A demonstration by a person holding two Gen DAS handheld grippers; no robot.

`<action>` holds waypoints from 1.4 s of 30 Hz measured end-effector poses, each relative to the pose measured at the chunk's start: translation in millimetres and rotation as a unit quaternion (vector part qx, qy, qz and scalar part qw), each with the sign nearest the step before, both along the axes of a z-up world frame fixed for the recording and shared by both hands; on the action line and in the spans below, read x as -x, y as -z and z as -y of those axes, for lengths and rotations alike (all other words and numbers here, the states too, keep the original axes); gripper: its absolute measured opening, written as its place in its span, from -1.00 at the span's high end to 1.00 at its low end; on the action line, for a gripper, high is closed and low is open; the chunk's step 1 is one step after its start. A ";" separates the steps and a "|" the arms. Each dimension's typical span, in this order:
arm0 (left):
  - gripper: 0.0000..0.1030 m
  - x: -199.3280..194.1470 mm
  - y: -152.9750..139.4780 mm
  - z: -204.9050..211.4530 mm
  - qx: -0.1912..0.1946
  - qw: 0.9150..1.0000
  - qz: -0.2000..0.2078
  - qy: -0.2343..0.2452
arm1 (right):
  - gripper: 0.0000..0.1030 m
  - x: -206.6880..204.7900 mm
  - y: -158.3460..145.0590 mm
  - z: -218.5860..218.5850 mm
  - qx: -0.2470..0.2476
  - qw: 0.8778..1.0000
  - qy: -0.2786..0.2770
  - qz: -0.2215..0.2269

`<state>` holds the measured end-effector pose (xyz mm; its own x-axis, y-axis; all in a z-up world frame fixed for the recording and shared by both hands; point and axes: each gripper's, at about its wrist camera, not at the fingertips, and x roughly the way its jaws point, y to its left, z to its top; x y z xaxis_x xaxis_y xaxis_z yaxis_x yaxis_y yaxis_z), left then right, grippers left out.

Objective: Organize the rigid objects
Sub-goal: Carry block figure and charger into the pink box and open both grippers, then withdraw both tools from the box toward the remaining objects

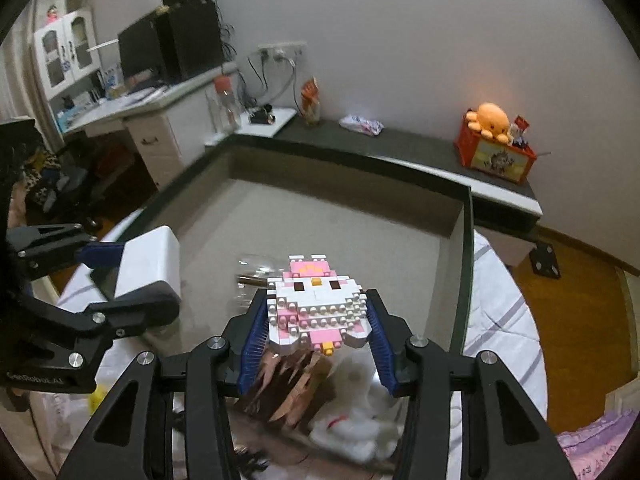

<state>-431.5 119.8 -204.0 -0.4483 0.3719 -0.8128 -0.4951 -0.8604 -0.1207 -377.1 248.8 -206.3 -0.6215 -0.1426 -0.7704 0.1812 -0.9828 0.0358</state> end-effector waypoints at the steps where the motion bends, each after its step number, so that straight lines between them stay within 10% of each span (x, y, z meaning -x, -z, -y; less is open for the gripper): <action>1: -0.16 2.8 3.6 -1.5 0.003 1.000 0.004 0.000 | 0.07 4.5 4.5 -1.2 -0.001 1.000 0.001 0.006; 11: -0.34 6.7 20.7 -7.0 0.026 0.999 0.010 -0.018 | 0.02 18.0 20.9 -4.2 -0.007 1.000 0.012 0.019; 14: -0.63 -0.5 16.1 -5.9 0.038 0.999 -0.005 -0.033 | -0.69 15.6 18.8 -3.8 -0.025 0.999 0.028 0.013; 22: -0.92 -50.2 -17.6 25.3 0.019 0.992 -0.068 -0.107 | -0.73 -23.4 -15.7 -4.9 -0.027 0.998 0.034 -0.046; 24: -0.97 -64.2 -25.1 33.4 0.009 0.990 -0.079 -0.117 | -1.00 -37.0 -23.5 -4.8 -0.024 0.997 0.036 -0.061; 42: -0.99 -221.2 -49.3 80.8 -0.002 0.977 -0.150 -0.149 | -1.00 -201.1 -72.6 6.6 0.009 0.987 0.039 -0.156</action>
